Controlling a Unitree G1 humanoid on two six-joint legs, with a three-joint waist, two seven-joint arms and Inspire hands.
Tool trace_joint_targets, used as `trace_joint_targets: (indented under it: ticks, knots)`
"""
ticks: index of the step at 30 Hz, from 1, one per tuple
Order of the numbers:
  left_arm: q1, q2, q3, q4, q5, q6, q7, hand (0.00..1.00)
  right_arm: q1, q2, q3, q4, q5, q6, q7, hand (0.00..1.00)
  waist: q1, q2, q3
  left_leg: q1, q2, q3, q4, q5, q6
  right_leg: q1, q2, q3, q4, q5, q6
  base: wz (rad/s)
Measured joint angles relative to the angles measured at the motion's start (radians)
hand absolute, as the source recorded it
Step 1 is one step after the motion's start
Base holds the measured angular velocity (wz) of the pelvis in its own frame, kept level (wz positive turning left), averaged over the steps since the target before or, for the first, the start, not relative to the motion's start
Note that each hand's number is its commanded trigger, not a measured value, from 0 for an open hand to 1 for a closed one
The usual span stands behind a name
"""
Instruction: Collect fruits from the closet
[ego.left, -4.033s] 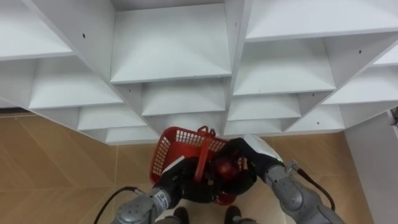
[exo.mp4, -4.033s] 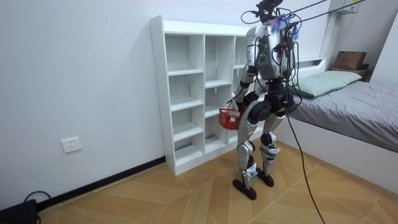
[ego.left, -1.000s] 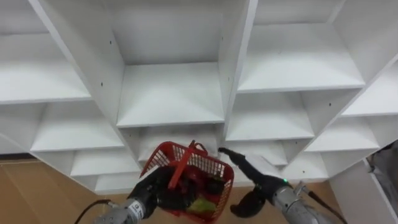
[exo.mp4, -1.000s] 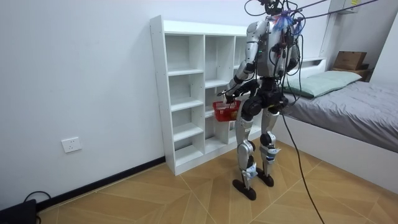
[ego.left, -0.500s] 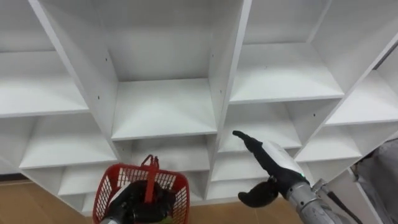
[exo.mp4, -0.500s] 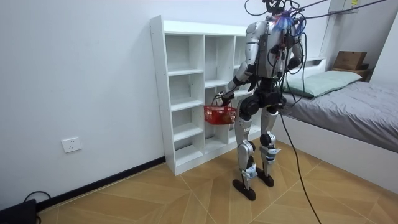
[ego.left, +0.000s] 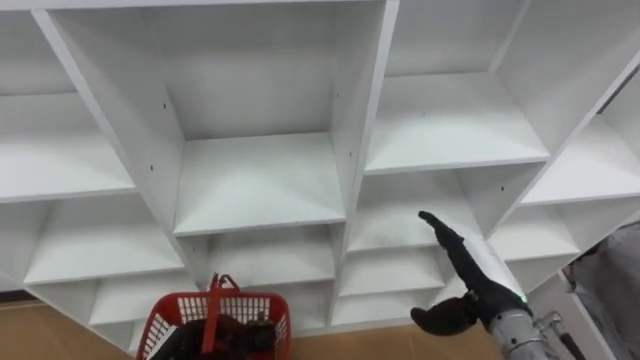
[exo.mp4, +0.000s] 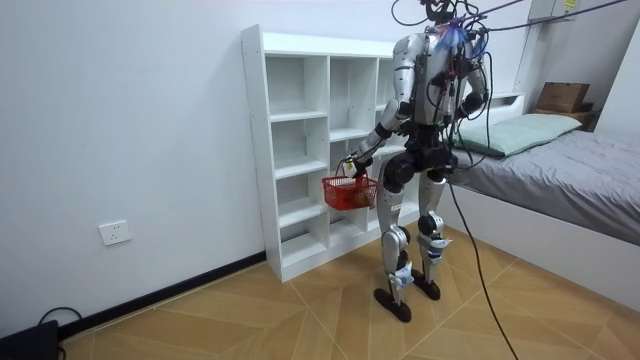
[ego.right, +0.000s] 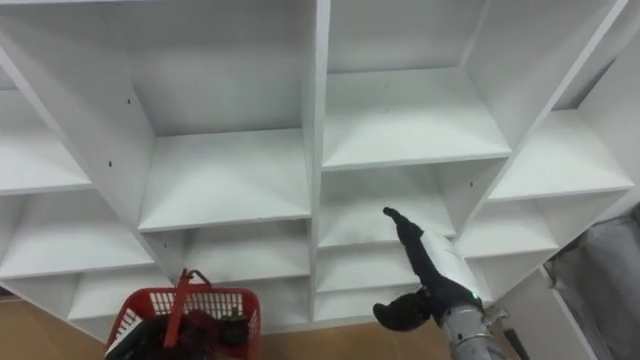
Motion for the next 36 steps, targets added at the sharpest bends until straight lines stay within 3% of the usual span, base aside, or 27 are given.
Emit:
trace_joint_targets:
  ticks: [5, 11, 14, 20, 26, 33, 36]
  knots:
    - [0.007, -0.01, 0.076, 0.04, 0.0, -0.003, 0.058, 1.0, 0.044, 0.002, -0.065, 0.023, 0.117, -0.002, -0.038, 0.0, -0.01, 0.005, -0.0006, 0.018, 0.0, -0.001, -0.009, 0.0, 0.0, 0.015, 0.001, 0.003, -0.006, 0.001, 0.0, -0.01]
    - [0.034, -0.01, 0.168, 0.117, 0.0, -0.003, 0.155, 1.0, 0.073, 0.016, -0.139, 0.183, 0.238, -0.005, -0.15, 0.0, -0.024, 0.009, -0.0015, 0.05, 0.0, 0.001, -0.021, 0.0, 0.0, 0.053, 0.004, 0.006, -0.036, 0.002, 0.001, 0.01]
    - [0.031, -0.012, 0.187, 0.15, 0.002, -0.003, 0.194, 1.0, 0.082, 0.035, -0.19, 0.263, 0.328, -0.014, -0.199, 0.0, -0.026, 0.019, -0.0017, 0.059, 0.001, -0.001, -0.033, 0.0, 0.0, 0.056, 0.005, 0.005, -0.036, 0.002, 0.001, 0.01]
    - [0.04, -0.023, 0.236, 0.224, -0.002, -0.001, 0.257, 1.0, 0.093, 0.065, -0.259, 0.444, 0.488, -0.014, -0.262, 0.0, -0.031, 0.02, -0.0034, 0.064, 0.001, 0.001, -0.033, 0.0, 0.0, 0.06, 0.007, 0.007, -0.034, 0.002, 0.001, 0.0]
    - [0.044, -0.037, 0.238, 0.242, -0.003, -0.001, 0.283, 1.0, 0.088, 0.089, -0.262, 0.6, 0.601, -0.013, -0.308, 0.0, -0.033, 0.024, -0.0036, 0.064, 0.0, 0.0, -0.033, 0.0, 0.0, 0.06, 0.007, 0.007, -0.033, 0.004, 0.003, 0.0]
    - [0.034, -0.044, 0.238, 0.294, -0.008, -0.001, 0.294, 1.0, 0.077, 0.091, -0.265, 0.687, 0.698, -0.009, -0.328, 0.0, -0.05, 0.022, -0.0036, 0.061, 0.0, -0.001, -0.033, 0.0, 0.0, 0.059, 0.006, 0.006, -0.034, 0.004, 0.004, 0.0]
    - [0.036, -0.048, 0.236, 0.299, 0.017, 0.008, 0.295, 1.0, 0.064, 0.1, -0.265, 0.744, 0.716, 0.021, -0.295, 0.0, -0.05, 0.023, -0.0041, 0.06, 0.0, -0.001, -0.033, 0.0, 0.0, 0.058, 0.007, 0.006, -0.035, 0.004, 0.004, 0.0]
